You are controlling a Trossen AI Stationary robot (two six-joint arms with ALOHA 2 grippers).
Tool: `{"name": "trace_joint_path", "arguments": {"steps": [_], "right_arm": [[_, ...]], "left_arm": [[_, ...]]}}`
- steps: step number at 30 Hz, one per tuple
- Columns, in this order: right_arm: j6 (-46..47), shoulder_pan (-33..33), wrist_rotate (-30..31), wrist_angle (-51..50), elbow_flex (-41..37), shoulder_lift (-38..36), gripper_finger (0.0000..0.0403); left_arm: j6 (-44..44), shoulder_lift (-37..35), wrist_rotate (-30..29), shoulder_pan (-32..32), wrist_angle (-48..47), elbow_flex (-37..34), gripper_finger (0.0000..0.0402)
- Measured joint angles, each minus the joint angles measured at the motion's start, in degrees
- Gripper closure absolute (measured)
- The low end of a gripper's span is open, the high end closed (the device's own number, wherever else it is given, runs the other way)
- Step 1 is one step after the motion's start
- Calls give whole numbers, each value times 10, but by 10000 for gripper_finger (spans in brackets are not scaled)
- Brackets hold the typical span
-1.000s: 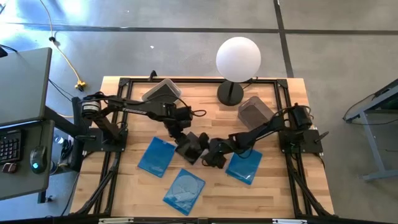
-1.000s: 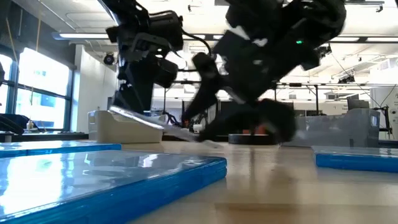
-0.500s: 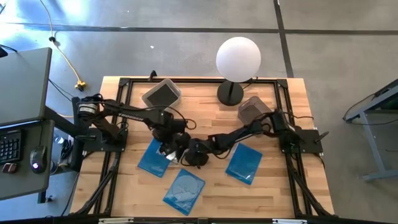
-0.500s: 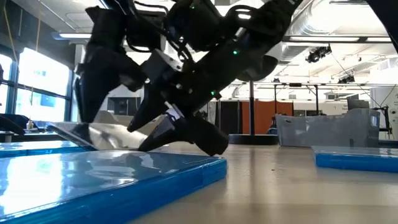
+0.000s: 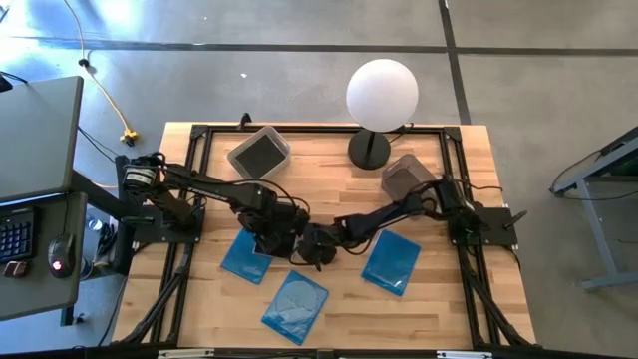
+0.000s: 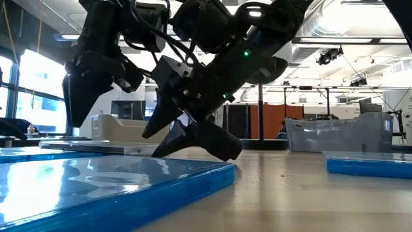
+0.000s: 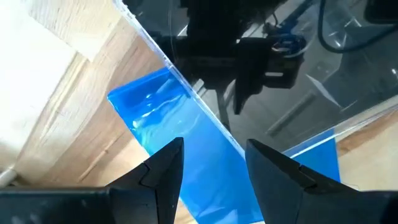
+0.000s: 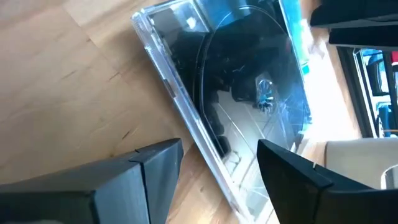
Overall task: Pick & place jewel cases by type
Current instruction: Put the black CD case into the white bin
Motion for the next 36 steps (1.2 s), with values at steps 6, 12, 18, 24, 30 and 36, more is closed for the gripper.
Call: {"name": "trace_joint_path", "arguments": {"steps": [6,12,18,24,30,36], "right_arm": [[-1,11,81,-29,0,-1,195],[-10,13,98,-62,-1,-1,195],[-8,12,97,-52,-2,-3,195],[-10,9,51,-26,-3,-3,195],[-39,4,27,3,-4,-2,195],[-40,-10,-14,33,-4,-1,195]], "left_arm": [[-16,-6,13,-7,-1,0,234],[-21,-53,16,-40,-85,0,234],[-114,-183,-83,-110,-45,-37,234],[-264,-321,-221,-172,178,-208,234],[-330,-363,-225,-174,370,-343,234],[-402,-359,-226,-174,396,-387,234]]}}
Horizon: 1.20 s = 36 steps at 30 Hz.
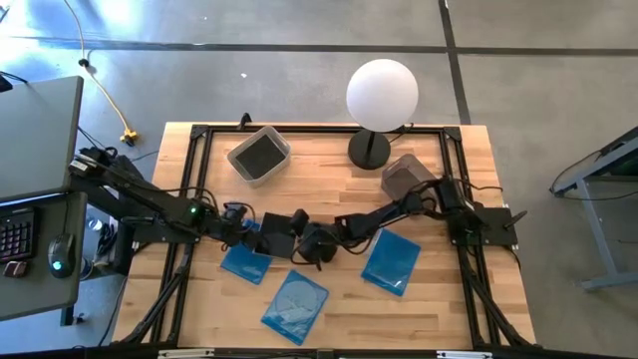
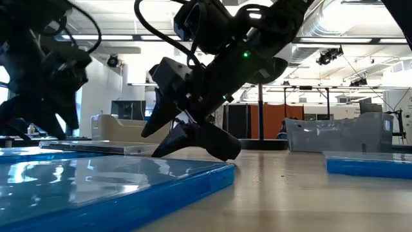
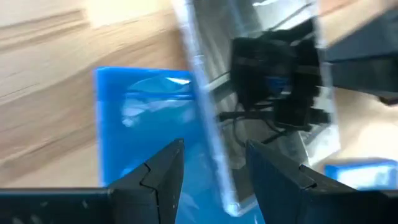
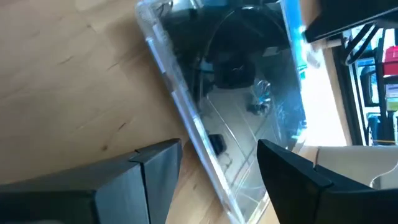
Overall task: Pick & place jewel cases by type
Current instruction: Put the black CD case into the white bin
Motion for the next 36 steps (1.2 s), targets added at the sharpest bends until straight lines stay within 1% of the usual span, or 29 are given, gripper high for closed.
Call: {"name": "trace_joint_path", "arguments": {"steps": [6,9,13,15,20,23,27,31,36], "right_arm": [[-3,-12,-47,19,0,1,195],[-15,-13,-58,21,0,1,195],[-28,-13,-58,22,0,1,195],[-29,-13,-58,23,0,1,195],[-42,-13,-36,27,0,1,195],[-52,-13,-17,38,0,1,195],[-53,-13,-14,72,0,1,195],[-62,-13,-13,83,0,1,195],[-49,-12,48,72,0,1,201]], "left_arm": [[-52,6,-10,0,13,-21,234],[-68,12,-18,0,71,-40,234],[-73,18,-19,0,167,-70,234],[-79,20,-18,0,193,-77,234],[-92,21,-18,0,199,-77,234],[-91,22,-16,0,223,-77,234],[-72,22,-16,0,265,-77,234],[-70,22,-16,0,261,-77,234],[-72,21,-16,0,242,-77,234]]}}
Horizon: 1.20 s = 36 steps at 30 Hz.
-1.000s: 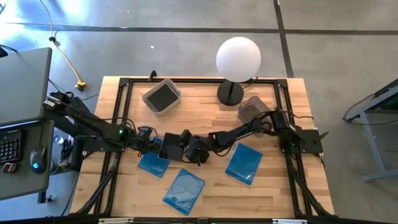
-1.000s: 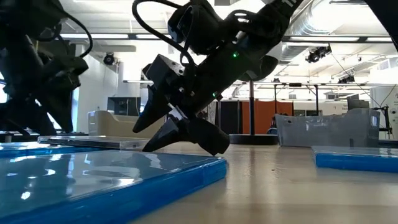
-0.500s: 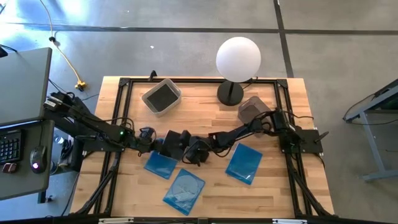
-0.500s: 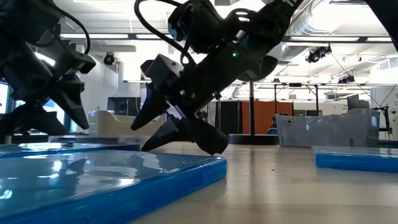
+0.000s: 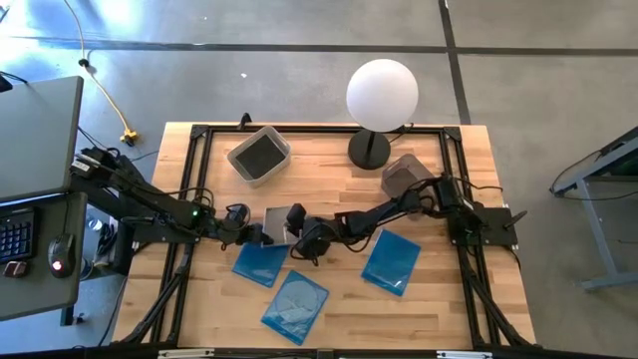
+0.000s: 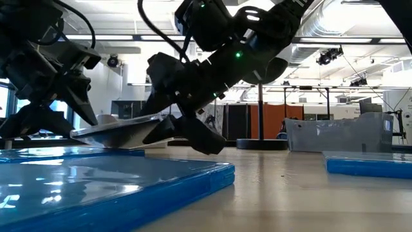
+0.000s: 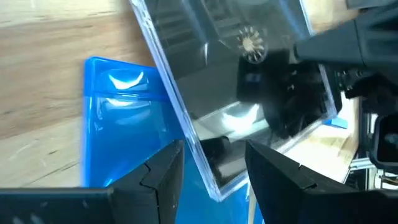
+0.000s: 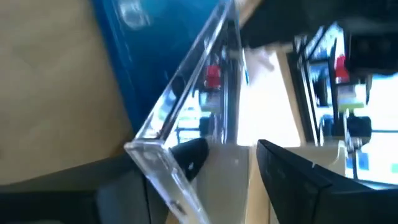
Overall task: Pick & place jewel cases by type
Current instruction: Put the black CD case into the white bin
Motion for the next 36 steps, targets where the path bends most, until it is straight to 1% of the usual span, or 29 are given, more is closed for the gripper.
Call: {"name": "trace_joint_path", "arguments": {"steps": [3,7,9,13,16,20,23,26,31,34,36], "right_arm": [[27,0,16,-10,0,0,227],[61,0,11,-13,0,0,286],[62,0,16,-10,0,-2,317],[32,0,60,-3,1,-4,367],[26,0,91,13,1,-3,393],[33,0,110,35,1,-2,391],[37,0,109,42,1,-2,381],[22,1,116,56,1,-1,383],[-48,0,186,115,1,-1,397],[-108,-3,244,184,1,-1,389],[-141,-12,256,227,1,-1,383]], "left_arm": [[0,0,-2,0,0,0,234],[0,0,-3,0,13,0,234],[-1,0,-2,0,20,0,234],[-25,-1,-1,0,75,0,234],[-5,-16,3,0,128,0,234],[53,-56,7,0,149,1,234],[99,-100,2,0,153,5,234],[135,-151,-4,0,151,5,234],[183,-233,-21,0,150,5,234],[205,-277,-28,0,149,5,234],[232,-305,-40,0,147,5,234]]}}
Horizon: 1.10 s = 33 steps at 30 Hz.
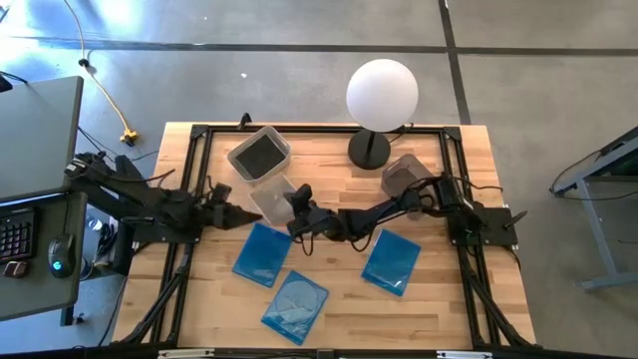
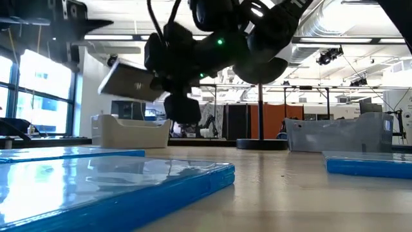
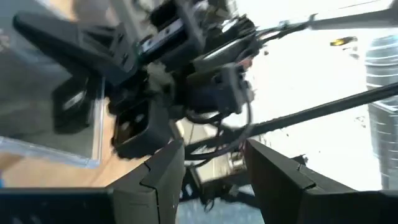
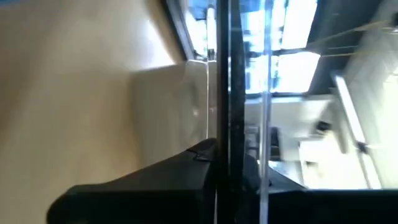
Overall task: Pick & place jewel cases by type
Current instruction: Put the black CD case into the white bin
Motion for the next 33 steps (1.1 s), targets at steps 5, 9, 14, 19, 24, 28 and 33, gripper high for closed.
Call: {"name": "trace_joint_path", "arguments": {"steps": [5,9,14,19,24,28,33], "right_arm": [[-26,-54,-20,2,29,0,384],[68,-109,-67,-123,81,0,388],[202,-160,-153,-266,155,5,384],[205,-166,-162,-316,204,35,375],[166,-155,-105,-321,249,90,364],[163,-150,-68,-331,294,119,345],[206,-152,-115,-347,319,125,308]], "left_arm": [[75,-57,-43,0,-1,0,234],[108,-90,-51,0,0,0,234],[118,-105,-52,0,-7,0,234],[118,-105,-54,0,-12,0,234],[118,-105,-56,0,-23,-1,234],[113,-105,-55,0,-31,-1,234],[112,-105,-47,0,-31,-1,234]]}}
